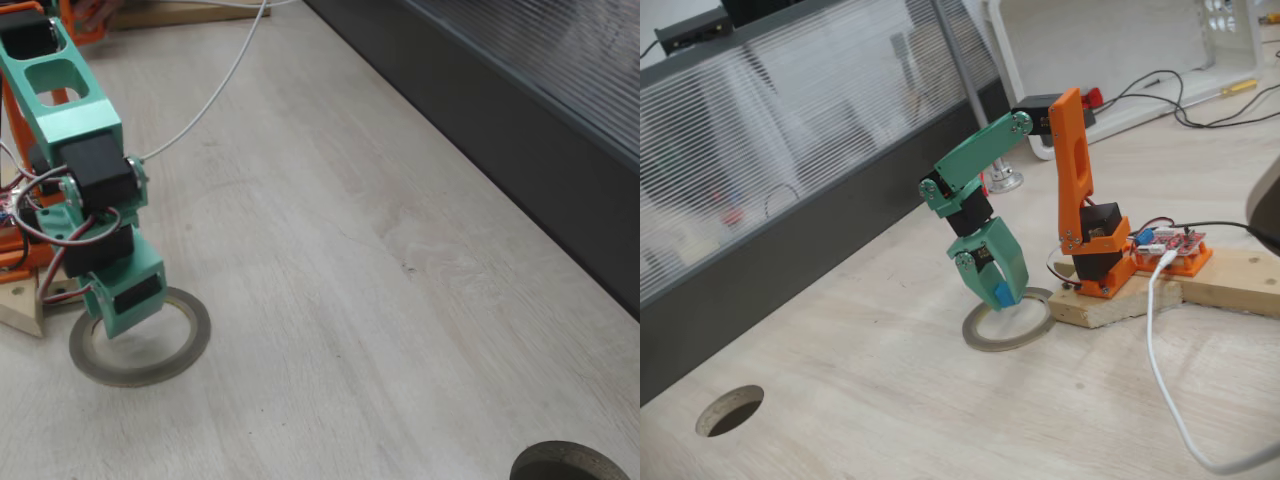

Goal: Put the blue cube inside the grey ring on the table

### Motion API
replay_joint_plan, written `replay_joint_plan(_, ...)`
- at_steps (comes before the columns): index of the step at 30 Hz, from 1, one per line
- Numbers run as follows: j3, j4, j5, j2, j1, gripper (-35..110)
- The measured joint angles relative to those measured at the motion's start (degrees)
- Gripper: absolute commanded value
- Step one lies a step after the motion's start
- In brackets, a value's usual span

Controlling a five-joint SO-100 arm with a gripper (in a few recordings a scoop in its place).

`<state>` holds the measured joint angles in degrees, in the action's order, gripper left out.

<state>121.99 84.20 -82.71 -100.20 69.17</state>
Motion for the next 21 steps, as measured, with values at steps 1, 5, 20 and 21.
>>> replay_joint_plan(1,0.0,-0.8,0.0,0.0,-1.2,16)
replay_joint_plan(5,1.5,-3.0,0.0,0.0,-4.7,16)
replay_joint_plan(20,6.7,-3.7,0.0,0.0,-5.9,16)
replay_joint_plan(21,6.8,-3.7,0.0,0.0,-5.9,16)
